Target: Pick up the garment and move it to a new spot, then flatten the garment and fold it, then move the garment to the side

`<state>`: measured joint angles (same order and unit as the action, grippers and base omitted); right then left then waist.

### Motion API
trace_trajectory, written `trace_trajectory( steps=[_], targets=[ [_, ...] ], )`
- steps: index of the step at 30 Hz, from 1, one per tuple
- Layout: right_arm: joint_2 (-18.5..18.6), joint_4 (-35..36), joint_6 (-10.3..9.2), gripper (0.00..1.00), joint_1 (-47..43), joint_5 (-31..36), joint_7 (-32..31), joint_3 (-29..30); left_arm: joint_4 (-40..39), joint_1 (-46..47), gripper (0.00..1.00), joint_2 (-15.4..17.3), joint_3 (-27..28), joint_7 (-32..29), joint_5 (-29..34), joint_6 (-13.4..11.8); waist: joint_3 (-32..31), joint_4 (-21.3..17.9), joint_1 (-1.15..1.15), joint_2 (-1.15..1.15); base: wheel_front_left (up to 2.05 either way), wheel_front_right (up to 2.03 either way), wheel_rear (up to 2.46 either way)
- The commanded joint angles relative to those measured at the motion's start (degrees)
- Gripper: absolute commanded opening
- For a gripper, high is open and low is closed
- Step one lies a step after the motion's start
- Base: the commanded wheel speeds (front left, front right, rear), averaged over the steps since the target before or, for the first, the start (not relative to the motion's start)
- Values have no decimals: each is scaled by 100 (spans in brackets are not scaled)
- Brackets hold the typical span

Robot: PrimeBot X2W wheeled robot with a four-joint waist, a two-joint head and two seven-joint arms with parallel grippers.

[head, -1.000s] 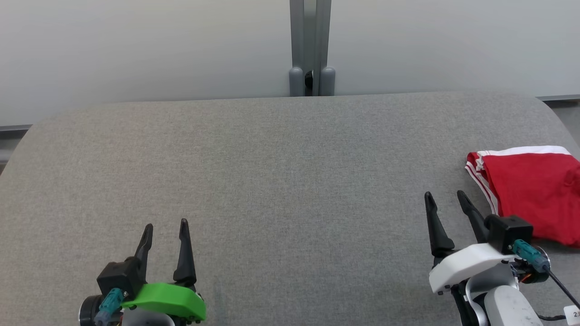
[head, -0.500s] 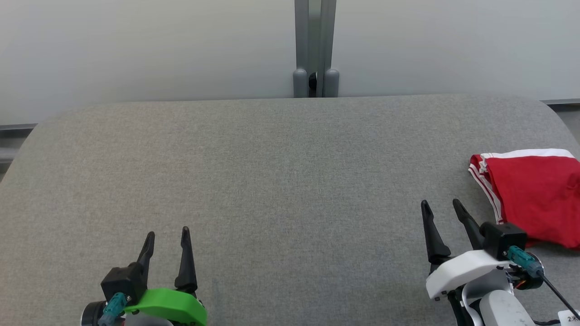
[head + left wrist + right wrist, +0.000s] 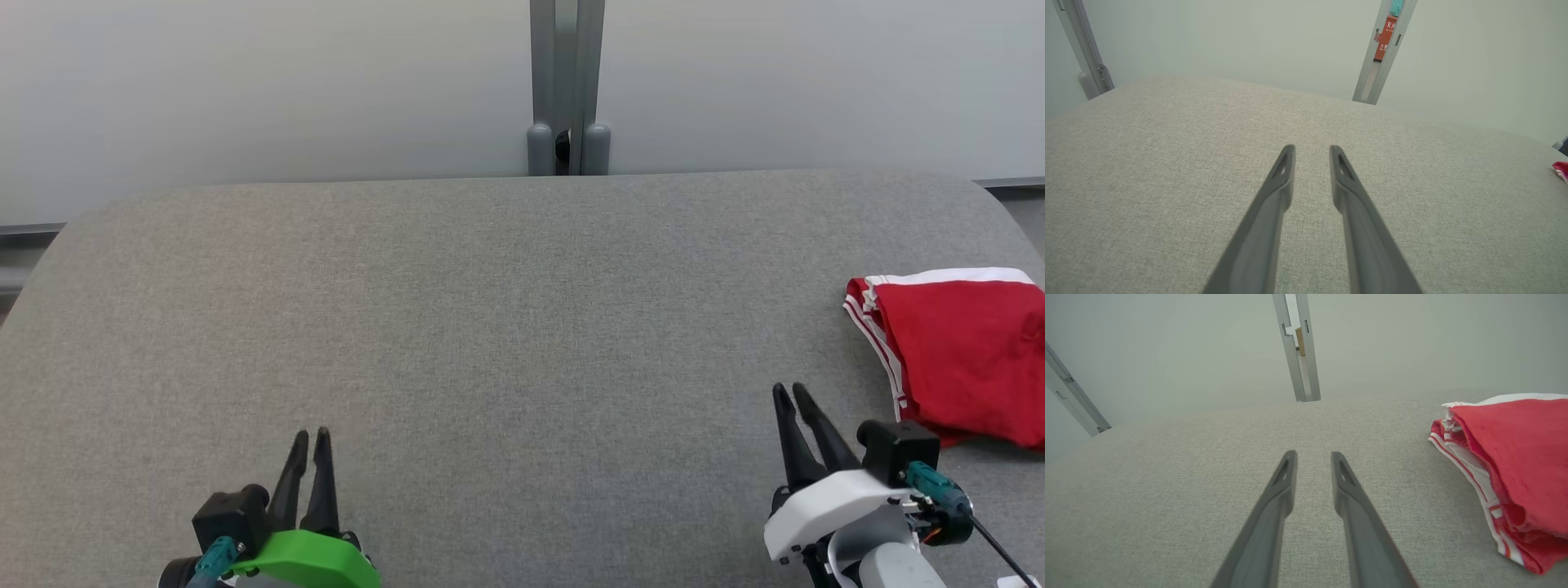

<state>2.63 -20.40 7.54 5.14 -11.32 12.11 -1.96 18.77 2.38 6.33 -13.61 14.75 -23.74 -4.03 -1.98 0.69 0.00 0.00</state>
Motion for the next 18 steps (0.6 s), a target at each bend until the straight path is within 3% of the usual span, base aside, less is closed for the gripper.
trace_trajectory(
  steps=[1, 18],
  targets=[
    [-1, -14, 0, 0, 13, -74, -30, 24, 4, 6, 0, -5, 28, -26, -67, 12, 1, 0, 0, 0, 0, 0, 0],
    [7, 149, -1, 0, 40, -1876, -439, 206, -108, 107, 0, -81, 480, -500, -1586, 269, 31, -10, 0, 0, 0, 0, 0]
  ],
)
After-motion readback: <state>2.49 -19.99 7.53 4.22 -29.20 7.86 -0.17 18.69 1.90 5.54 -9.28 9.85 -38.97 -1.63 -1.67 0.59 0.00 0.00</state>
